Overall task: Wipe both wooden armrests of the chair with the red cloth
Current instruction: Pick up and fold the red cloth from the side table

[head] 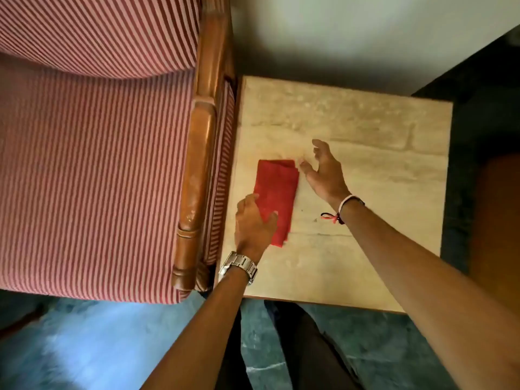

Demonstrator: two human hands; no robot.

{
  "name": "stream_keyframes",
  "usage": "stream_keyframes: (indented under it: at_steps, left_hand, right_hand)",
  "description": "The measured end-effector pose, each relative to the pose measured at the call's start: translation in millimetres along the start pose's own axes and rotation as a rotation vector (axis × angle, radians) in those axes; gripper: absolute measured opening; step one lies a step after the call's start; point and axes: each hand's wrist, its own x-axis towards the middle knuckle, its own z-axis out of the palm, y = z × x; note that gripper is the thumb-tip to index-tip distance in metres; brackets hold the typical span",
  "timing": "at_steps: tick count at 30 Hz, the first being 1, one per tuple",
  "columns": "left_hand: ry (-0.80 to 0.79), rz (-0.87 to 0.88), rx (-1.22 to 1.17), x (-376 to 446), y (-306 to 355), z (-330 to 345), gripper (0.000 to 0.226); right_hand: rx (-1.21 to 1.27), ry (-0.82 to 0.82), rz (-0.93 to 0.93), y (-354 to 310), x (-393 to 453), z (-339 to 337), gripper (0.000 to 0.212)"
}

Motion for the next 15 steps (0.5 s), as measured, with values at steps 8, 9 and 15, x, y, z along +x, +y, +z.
stream_keyframes:
  at_steps: [8, 9, 15]
  left_hand:
    - [0.136, -0.006, -0.03, 25, -51, 28, 0.065]
    - [0.141, -0.004, -0.048, 26, -53, 29, 0.066]
    - [0.128, -0.055, -0.09, 39, -57, 43, 0.057]
  right_hand:
    - [0.222, 0.135, 0.151, 55, 13, 52, 0.073]
    - [0.253, 0.156, 0.165, 56, 15, 57, 0.075]
    - [0.117, 0.225, 0.124, 51, 25, 79, 0.079]
